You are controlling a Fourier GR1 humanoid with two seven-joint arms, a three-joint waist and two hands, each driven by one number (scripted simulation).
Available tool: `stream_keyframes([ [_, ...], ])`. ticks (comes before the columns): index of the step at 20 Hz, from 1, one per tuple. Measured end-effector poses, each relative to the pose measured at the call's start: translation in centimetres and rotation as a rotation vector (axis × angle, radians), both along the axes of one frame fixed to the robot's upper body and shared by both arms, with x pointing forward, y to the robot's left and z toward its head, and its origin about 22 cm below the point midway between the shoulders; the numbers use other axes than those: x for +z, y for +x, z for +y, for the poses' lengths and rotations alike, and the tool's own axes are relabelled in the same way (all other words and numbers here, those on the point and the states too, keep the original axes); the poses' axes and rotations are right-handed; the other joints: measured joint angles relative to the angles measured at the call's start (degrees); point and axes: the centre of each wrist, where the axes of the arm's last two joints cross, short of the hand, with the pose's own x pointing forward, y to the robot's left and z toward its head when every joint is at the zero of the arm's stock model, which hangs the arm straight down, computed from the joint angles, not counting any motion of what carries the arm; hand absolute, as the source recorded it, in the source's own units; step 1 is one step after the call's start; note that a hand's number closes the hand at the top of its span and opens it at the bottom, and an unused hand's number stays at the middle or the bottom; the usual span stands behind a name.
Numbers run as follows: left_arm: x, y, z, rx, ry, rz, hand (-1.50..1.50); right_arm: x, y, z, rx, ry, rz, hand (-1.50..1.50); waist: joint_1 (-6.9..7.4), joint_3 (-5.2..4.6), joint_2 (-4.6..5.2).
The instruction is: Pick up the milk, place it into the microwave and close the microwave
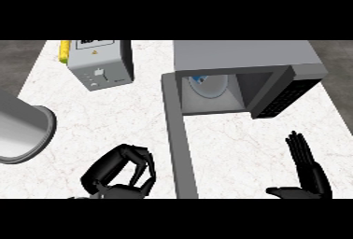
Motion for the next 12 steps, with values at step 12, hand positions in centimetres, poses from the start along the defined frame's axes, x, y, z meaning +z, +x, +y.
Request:
stream_keyframes([
  [12, -3.2, -0.4, -9.0, -0.112, 0.021, -0.025, 1.50, 6.6, -5.6, -3.6, 0.056, 0.046, -0.100, -1.50, 0.31, 0.06, 0.43],
])
